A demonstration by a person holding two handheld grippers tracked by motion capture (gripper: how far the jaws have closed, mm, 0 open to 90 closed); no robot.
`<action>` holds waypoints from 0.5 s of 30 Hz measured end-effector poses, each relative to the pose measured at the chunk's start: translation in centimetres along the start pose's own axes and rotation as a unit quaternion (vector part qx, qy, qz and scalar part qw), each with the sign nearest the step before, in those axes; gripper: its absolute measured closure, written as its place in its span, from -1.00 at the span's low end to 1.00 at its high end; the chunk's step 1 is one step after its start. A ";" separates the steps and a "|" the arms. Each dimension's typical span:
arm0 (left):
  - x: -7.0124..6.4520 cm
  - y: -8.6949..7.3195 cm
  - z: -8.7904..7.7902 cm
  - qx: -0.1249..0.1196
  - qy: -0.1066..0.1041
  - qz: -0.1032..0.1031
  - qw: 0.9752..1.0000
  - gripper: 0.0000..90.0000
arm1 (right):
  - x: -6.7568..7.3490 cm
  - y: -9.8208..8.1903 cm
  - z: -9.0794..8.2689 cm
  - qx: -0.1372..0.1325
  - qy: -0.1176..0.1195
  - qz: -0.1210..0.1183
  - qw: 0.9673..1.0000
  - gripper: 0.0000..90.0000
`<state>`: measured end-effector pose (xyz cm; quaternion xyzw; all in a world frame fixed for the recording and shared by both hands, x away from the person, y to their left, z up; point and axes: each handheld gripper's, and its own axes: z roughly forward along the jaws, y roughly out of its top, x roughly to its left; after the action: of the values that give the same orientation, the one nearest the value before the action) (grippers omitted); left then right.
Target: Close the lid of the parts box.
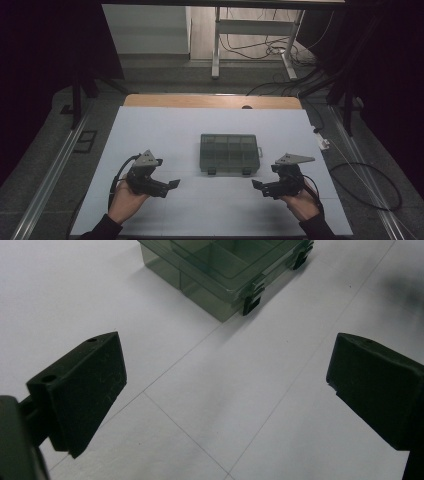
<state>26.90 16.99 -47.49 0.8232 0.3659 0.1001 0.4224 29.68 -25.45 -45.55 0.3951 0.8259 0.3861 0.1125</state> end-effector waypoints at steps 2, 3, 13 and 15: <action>-0.1 -0.2 -0.2 -0.002 0.002 -0.001 1.000 -0.93 | 0.0 -0.2 -0.2 0.000 0.000 0.000 1.000 -0.88; -0.1 -0.2 -0.3 -0.003 0.002 0.000 1.000 -0.93 | 0.1 -0.2 -0.3 0.000 -0.001 -0.001 1.000 -0.89; -0.3 -1.0 -1.3 -0.008 0.009 -0.005 1.000 -0.92 | 0.1 -1.0 -1.2 0.000 -0.005 0.002 1.000 -0.89; -0.3 -1.1 -1.5 -0.009 0.010 -0.006 1.000 -0.92 | 0.1 -1.2 -1.4 0.000 -0.004 0.003 1.000 -0.89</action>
<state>25.43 18.16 -47.40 0.8160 0.3740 0.1087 0.4271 28.30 -26.59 -45.45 0.3992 0.8242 0.3850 0.1145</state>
